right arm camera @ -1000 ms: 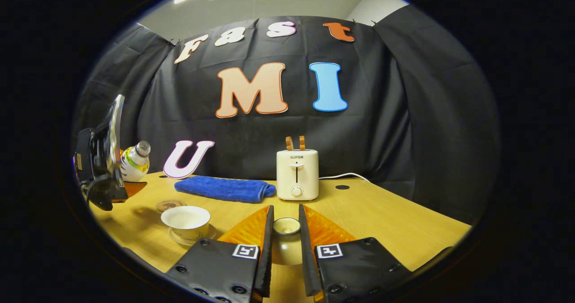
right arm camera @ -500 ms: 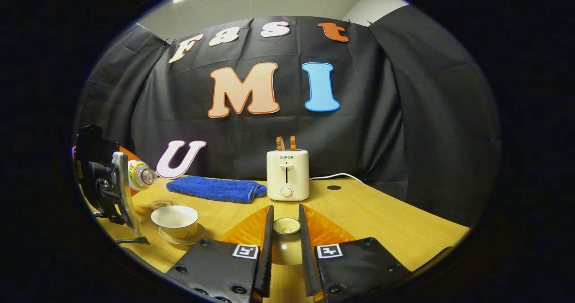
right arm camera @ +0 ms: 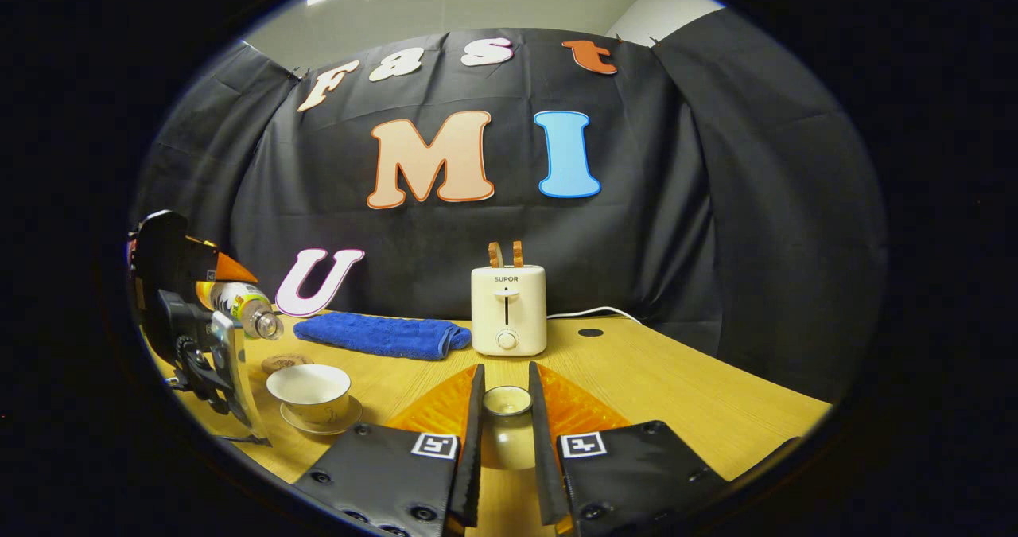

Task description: Open the teacup lid with one hand, grasp the water bottle and pour water into the teacup with the other hand; after pouring, place the water bottle on the coaster and then close the teacup lid.

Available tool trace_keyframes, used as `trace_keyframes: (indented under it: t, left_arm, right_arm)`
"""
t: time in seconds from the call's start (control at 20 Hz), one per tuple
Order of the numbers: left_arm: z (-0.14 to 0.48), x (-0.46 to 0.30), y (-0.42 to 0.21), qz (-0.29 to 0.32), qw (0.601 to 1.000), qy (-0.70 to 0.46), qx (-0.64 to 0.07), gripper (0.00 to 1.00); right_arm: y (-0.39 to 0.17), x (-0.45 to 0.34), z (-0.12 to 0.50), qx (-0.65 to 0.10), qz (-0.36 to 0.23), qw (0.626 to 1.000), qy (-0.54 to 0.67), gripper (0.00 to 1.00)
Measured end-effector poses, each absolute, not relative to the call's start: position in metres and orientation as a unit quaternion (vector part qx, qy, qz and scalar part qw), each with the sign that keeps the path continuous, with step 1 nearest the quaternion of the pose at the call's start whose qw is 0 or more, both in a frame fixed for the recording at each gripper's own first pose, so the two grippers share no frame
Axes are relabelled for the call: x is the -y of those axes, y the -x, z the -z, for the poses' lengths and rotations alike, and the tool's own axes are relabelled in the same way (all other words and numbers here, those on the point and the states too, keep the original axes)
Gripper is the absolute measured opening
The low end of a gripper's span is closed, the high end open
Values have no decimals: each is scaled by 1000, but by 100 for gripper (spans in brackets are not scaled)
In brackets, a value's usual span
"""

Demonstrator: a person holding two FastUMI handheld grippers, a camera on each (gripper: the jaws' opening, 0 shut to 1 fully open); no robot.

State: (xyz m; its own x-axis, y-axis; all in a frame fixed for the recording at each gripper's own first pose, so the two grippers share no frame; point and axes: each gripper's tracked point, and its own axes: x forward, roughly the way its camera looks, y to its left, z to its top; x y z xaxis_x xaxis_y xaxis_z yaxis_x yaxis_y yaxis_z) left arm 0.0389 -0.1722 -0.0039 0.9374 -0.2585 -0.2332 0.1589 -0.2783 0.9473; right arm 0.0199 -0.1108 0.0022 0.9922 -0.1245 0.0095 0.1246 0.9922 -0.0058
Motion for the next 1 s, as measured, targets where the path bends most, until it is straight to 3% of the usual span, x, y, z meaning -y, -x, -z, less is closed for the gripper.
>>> trace_keyframes:
  t: [1.0]
  left_arm:
    - [-28,172,-45,143,499,-853,51,58]
  right_arm:
    - [-20,111,-2,4,63,998,3,33]
